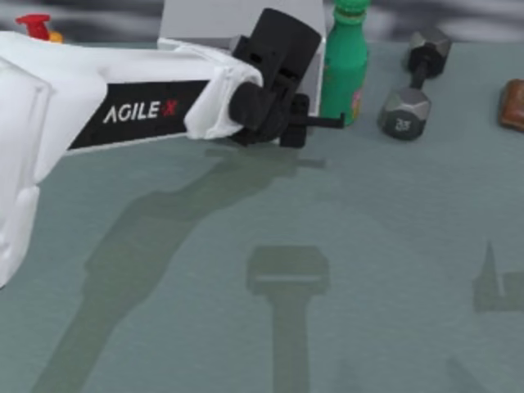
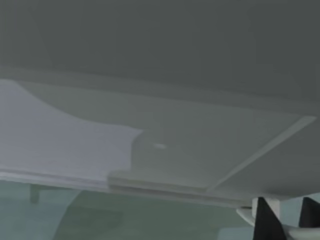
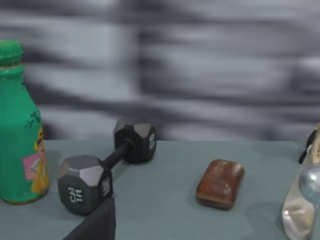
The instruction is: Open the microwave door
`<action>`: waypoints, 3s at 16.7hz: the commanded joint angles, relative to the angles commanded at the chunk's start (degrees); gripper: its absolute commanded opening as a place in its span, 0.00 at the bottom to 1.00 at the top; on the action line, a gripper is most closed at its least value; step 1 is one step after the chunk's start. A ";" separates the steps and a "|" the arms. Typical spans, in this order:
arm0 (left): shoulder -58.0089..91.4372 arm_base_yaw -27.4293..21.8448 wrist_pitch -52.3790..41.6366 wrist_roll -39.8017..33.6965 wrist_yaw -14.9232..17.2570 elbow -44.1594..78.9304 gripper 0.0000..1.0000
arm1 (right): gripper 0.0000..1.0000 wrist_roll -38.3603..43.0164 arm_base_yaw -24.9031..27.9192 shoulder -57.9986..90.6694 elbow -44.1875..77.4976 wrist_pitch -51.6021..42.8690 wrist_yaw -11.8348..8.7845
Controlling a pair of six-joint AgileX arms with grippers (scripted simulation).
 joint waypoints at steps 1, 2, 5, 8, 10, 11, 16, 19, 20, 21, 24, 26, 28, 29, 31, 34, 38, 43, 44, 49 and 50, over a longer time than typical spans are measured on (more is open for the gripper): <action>0.00 0.00 0.00 0.00 0.00 0.00 0.00 | 1.00 0.00 0.00 0.00 0.00 0.00 0.00; 0.00 0.00 0.00 0.00 0.00 0.00 0.00 | 1.00 0.00 0.00 0.00 0.00 0.00 0.00; -0.11 -0.46 0.31 0.62 0.80 -0.89 0.00 | 1.00 0.00 0.00 0.00 0.00 0.00 0.00; -2.10 0.37 2.04 3.13 2.45 -3.74 0.00 | 1.00 0.00 0.00 0.00 0.00 0.00 0.00; -2.99 0.82 2.86 4.11 3.20 -4.93 0.00 | 1.00 0.00 0.00 0.00 0.00 0.00 0.00; -3.03 0.83 2.90 4.15 3.23 -4.97 0.00 | 1.00 0.00 0.00 0.00 0.00 0.00 0.00; -3.03 0.83 2.90 4.15 3.23 -4.97 0.00 | 1.00 0.00 0.00 0.00 0.00 0.00 0.00; -3.03 0.83 2.90 4.15 3.23 -4.97 0.00 | 1.00 0.00 0.00 0.00 0.00 0.00 0.00; -3.03 0.83 2.90 4.15 3.23 -4.97 0.00 | 1.00 0.00 0.00 0.00 0.00 0.00 0.00; -3.03 0.83 2.90 4.15 3.23 -4.97 0.00 | 1.00 0.00 0.00 0.00 0.00 0.00 0.00; -3.03 0.83 2.90 4.15 3.23 -4.97 0.00 | 1.00 0.00 0.00 0.00 0.00 0.00 0.00; -3.03 0.83 2.90 4.15 3.23 -4.97 0.00 | 1.00 0.00 0.00 0.00 0.00 0.00 0.00; -3.03 0.83 2.90 4.15 3.23 -4.97 0.00 | 1.00 0.00 0.00 0.00 0.00 0.00 0.00; -3.03 0.83 2.90 4.15 3.23 -4.97 0.00 | 1.00 0.00 0.00 0.00 0.00 0.00 0.00; -3.03 0.83 2.90 4.15 3.23 -4.97 0.00 | 1.00 0.00 0.00 0.00 0.00 0.00 0.00; -3.03 0.83 2.90 4.15 3.23 -4.97 0.00 | 1.00 0.00 0.00 0.00 0.00 0.00 0.00; -3.40 0.69 3.26 5.08 4.41 -6.43 0.00 | 1.00 0.00 0.00 0.00 0.00 0.00 0.00; -5.92 1.85 5.34 8.37 6.69 -9.39 0.00 | 1.00 0.00 0.00 0.00 0.00 0.00 0.00; -5.97 1.92 5.38 8.58 6.84 -9.65 0.00 | 1.00 0.00 0.00 0.00 0.00 0.00 0.00; -5.97 1.92 5.38 8.58 6.84 -9.65 0.00 | 1.00 0.00 0.00 0.00 0.00 0.00 0.00; -5.97 1.92 5.38 8.58 6.84 -9.65 0.00 | 1.00 0.00 0.00 0.00 0.00 0.00 0.00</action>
